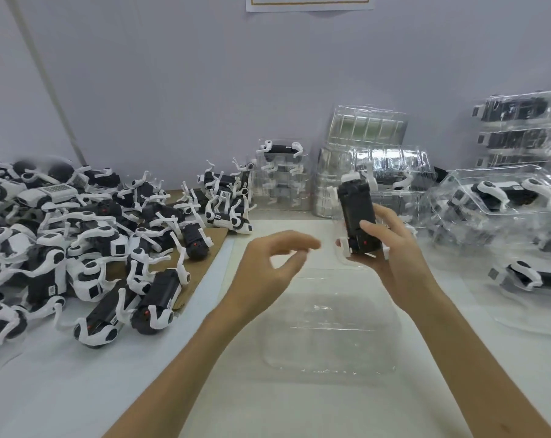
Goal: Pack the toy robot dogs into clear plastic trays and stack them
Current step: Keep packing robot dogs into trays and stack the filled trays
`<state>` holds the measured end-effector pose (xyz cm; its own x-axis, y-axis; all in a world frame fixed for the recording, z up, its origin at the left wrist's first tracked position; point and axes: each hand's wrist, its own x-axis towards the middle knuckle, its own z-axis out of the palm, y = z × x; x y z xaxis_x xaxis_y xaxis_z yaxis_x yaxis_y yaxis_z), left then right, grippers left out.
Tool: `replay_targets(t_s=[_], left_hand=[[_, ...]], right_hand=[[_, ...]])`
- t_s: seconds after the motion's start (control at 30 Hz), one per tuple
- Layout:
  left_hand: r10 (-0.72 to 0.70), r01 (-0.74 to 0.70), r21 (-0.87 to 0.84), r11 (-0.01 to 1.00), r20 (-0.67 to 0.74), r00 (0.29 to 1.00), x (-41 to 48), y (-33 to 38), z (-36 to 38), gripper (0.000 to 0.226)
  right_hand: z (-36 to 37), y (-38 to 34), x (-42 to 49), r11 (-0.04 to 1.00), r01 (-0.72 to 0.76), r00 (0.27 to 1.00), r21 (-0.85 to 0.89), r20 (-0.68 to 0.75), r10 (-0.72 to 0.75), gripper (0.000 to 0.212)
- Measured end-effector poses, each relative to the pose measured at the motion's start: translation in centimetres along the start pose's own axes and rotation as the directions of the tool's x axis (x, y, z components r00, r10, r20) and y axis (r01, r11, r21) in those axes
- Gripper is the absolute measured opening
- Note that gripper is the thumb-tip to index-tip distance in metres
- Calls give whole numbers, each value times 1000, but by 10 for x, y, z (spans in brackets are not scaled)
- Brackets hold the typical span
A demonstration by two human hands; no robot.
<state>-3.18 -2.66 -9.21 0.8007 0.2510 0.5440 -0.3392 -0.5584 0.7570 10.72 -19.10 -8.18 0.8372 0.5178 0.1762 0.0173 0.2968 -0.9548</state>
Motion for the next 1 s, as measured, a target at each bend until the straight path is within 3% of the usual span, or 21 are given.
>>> replay_targets(t_s=[0.1,0.17,0.23,0.4,0.67,0.77,1.0], left_hand=[[-209,197,126,972,89,974,-21,-34,-10,47],[-362,366,-18,930,112,925,-27,-50,-14,47],[-428,433,-164,886,69,901,-27,-61,-17,43],[-472,450,-246,858,-33,881,-25,-65,-23,30],[-424,398,-250,883,-62,903,-25,-62,-21,27],[-407,383,-231,894,-67,911,-25,-65,-22,36],[-439,409,-235,882,-93,894,-24,-64,-20,36]], right_hand=[[-10,-4,2,988,25,1000,-149,22,-22,37],[-14,-7,2,947,88,990,-308,130,-50,40],[-11,-7,-2,873,173,967,-456,248,-62,43],[7,10,-11,688,311,923,-655,380,-55,45],[15,24,-14,645,320,914,-694,405,-17,43],[13,26,-12,616,301,922,-728,387,8,42],[11,28,-10,540,297,920,-788,387,58,39]])
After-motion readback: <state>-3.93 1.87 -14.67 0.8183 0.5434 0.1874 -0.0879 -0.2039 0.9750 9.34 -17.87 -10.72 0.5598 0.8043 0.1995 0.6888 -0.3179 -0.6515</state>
